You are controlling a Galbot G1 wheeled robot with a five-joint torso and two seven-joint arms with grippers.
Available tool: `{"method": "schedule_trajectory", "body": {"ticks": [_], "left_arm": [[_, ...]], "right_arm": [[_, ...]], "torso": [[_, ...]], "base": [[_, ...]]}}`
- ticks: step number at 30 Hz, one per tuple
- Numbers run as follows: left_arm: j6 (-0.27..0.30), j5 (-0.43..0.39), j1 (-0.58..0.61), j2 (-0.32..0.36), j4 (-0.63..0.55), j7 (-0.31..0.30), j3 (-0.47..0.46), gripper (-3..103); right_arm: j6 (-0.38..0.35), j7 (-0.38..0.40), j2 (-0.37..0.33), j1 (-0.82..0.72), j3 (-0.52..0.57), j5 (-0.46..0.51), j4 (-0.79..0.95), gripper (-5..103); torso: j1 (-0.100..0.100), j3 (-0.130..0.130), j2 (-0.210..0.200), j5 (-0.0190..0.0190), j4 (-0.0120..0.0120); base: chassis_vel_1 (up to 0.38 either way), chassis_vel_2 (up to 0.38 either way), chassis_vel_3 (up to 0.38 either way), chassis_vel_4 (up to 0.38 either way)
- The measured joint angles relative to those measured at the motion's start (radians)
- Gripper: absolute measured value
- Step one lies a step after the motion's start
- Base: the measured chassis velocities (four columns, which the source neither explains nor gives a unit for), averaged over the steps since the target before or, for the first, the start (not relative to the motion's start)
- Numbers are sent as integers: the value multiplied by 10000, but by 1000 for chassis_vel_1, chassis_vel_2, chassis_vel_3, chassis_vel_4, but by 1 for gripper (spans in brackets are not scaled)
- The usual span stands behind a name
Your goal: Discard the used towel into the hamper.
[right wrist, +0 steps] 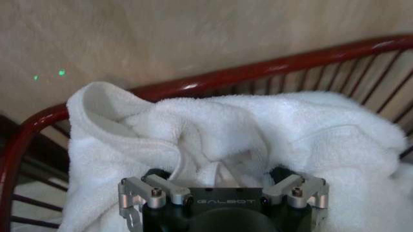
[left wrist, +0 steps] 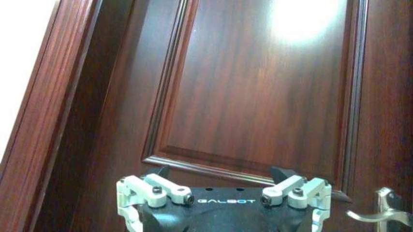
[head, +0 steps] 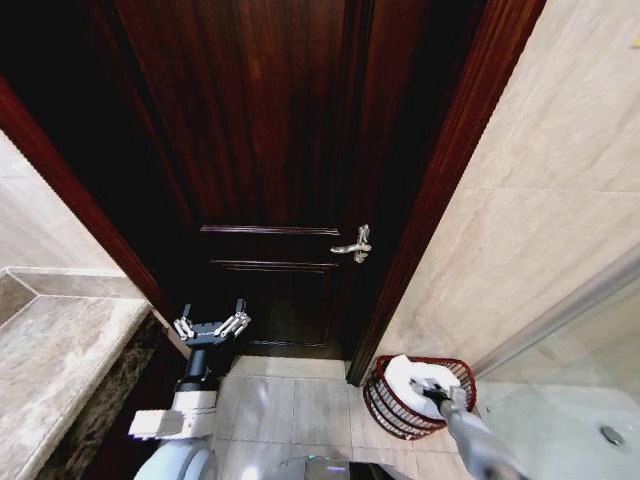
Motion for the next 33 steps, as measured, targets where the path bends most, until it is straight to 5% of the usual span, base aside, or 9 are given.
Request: {"method": "schedule_trajectory", "body": {"ticks": [9, 16, 21, 27, 33], "left_arm": [[-1, 0, 0, 0, 0, 0, 0, 100], [0, 0, 0, 0, 0, 0, 1, 100], [0, 0, 0, 0, 0, 0, 0, 100], [0, 0, 0, -1, 0, 0, 0, 100], [0, 0, 0, 0, 0, 0, 0, 100]], "right_arm": [[-634, 432, 300, -200, 78, -230, 61, 100], [2012, -54, 23, -1842, 100, -401, 1451, 100], [2486, -886, -271, -3488, 19, 653, 3843, 100], [2276, -1830, -357, -5447, -178, 2513, 6766, 100], [2108, -2268, -309, -6474, -148, 3213, 8094, 100]], "torso": [[2, 3, 10, 10, 4], [5, 8, 13, 16, 0], [5, 9, 17, 2, -6], [6, 9, 20, 8, -2], [6, 10, 20, 7, 0]], "base": [[0, 0, 0, 0], [0, 0, 0, 0], [0, 0, 0, 0], [0, 0, 0, 0], [0, 0, 0, 0]]}}
